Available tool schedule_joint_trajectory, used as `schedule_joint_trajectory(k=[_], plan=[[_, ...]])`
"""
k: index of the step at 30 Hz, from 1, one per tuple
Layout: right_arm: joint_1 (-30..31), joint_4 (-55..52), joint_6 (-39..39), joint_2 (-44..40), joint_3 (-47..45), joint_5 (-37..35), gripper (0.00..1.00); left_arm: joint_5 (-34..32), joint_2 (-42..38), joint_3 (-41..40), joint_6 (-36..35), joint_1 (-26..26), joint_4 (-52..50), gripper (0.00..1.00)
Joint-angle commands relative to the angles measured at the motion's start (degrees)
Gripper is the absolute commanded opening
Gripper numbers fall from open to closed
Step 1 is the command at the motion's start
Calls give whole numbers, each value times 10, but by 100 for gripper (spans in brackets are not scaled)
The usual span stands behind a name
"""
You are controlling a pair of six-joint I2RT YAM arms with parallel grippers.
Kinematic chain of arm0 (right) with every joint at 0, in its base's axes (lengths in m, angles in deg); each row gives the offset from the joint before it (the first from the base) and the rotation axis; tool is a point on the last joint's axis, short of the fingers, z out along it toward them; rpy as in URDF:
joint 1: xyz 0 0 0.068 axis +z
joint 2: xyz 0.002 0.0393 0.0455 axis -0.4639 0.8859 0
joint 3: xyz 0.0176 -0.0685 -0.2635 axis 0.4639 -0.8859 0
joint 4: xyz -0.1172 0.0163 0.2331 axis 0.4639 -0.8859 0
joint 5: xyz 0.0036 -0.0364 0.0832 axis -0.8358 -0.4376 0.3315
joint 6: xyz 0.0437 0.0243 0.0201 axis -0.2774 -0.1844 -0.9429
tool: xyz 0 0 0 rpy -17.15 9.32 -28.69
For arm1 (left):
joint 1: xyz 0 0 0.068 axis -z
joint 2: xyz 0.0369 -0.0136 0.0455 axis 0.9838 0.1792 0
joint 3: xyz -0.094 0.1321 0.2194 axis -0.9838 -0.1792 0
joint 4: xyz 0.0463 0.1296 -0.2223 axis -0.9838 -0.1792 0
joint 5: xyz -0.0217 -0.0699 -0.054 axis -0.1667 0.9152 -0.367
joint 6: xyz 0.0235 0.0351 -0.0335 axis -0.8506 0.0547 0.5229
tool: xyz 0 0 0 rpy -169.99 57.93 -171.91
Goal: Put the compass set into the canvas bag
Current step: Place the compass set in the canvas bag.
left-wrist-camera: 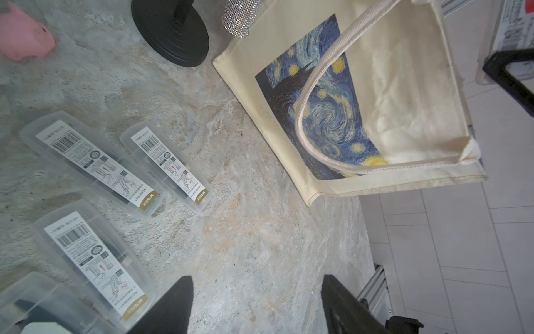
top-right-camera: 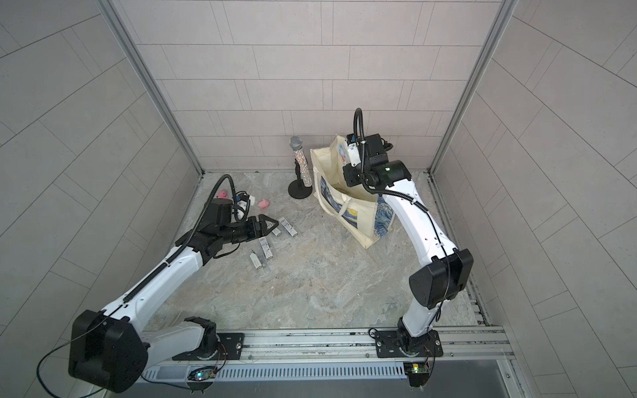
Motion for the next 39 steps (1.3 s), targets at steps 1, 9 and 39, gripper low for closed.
schedule_joint_trajectory(k=[1,9,39], plan=[[-10,-17,16,22,28,-18,1,-22,-8,26,-62,-2,-50,76],[-15,-75,29,90,88,-27,0,-37,-10,18,-79,-2,-64,76],[-19,-165,51,249,209,-63,0,-43,-8,10,-74,-1,-55,75]])
